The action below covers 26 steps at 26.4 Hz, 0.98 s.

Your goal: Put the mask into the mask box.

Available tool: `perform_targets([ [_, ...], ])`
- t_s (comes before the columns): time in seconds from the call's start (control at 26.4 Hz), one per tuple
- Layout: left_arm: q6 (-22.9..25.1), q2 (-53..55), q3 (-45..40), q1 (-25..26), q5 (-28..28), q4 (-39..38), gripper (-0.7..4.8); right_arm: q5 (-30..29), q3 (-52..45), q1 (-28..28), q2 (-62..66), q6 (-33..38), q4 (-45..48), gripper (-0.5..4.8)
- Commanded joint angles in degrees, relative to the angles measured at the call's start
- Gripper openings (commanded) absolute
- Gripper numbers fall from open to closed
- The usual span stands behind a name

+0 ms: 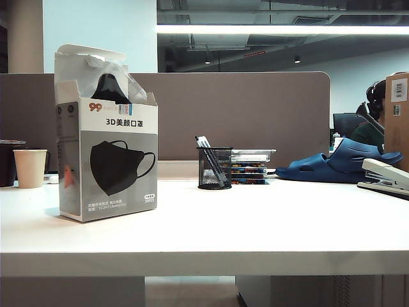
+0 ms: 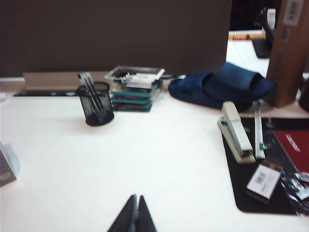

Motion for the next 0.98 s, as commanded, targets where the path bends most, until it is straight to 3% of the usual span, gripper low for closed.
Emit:
perform_targets([
  [0.04,-0.2,0.2,-0.7,0.1,1.4,-1.3,-0.06,0.0,-1.3,0.0,-0.8,0.7,3.0,-0.03],
  [0.19,-1.2,0.2,-2.3,0.1,1.5,-0.1,-0.06,0.0,-3.8,0.1,-0.8,0.7,5.0,-0.03],
  [0.98,-4.7,0.2,-23.3,0.1,1.5,27.0,-0.06,0.0,-23.7,0.3,-0.9,0.1,31.7,-0.03],
])
